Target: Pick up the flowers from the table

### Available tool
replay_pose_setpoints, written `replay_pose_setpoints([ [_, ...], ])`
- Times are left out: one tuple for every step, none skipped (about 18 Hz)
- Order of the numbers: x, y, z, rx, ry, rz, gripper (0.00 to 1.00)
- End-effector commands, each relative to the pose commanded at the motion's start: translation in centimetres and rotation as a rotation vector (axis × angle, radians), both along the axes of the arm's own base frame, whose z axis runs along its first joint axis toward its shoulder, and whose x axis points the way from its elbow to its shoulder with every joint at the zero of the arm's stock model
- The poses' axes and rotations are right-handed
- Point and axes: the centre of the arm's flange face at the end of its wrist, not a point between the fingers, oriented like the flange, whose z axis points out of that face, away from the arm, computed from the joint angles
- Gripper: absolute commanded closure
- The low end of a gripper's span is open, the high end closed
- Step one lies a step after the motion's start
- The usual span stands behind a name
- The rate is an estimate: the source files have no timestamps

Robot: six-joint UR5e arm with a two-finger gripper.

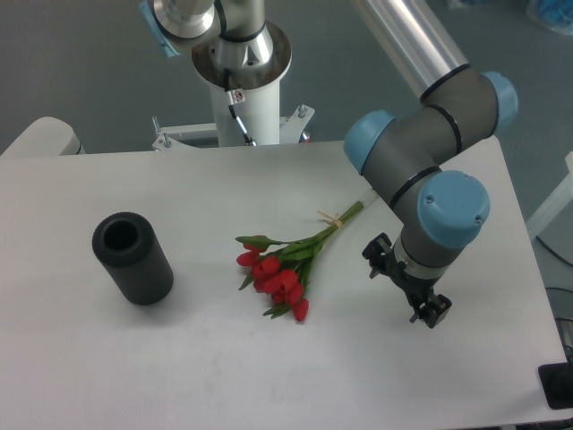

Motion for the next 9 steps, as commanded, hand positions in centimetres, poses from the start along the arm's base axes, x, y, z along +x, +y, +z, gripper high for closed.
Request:
replay_pose_setpoints([
  [0.0,0.0,-0.1,-0.002,0.0,0.001,0.0],
  [0.1,-0.1,-0.4,-0.005,-0.006,0.003,0.0],
  [0.2,-0.1,-0.6,-0.005,-0.008,0.003,0.0],
  [0.2,-0.1,-0.5,-0.004,-0.007,0.002,0.0],
  [0.3,-0.1,-0.5,-0.004,-0.006,-0.002,0.0],
  [0.4,-0.1,-0.5,-0.006,-0.009,0.003,0.0],
  [0.4,-0.3,-0.4,-0.006,-0.009,0.006,0.0],
  [0.8,-0.4,-0.9,-0.014,-0.019,0.008,0.0],
  [1.1,-0.6,-1.2,-0.019,-0.026,0.008,0.0],
])
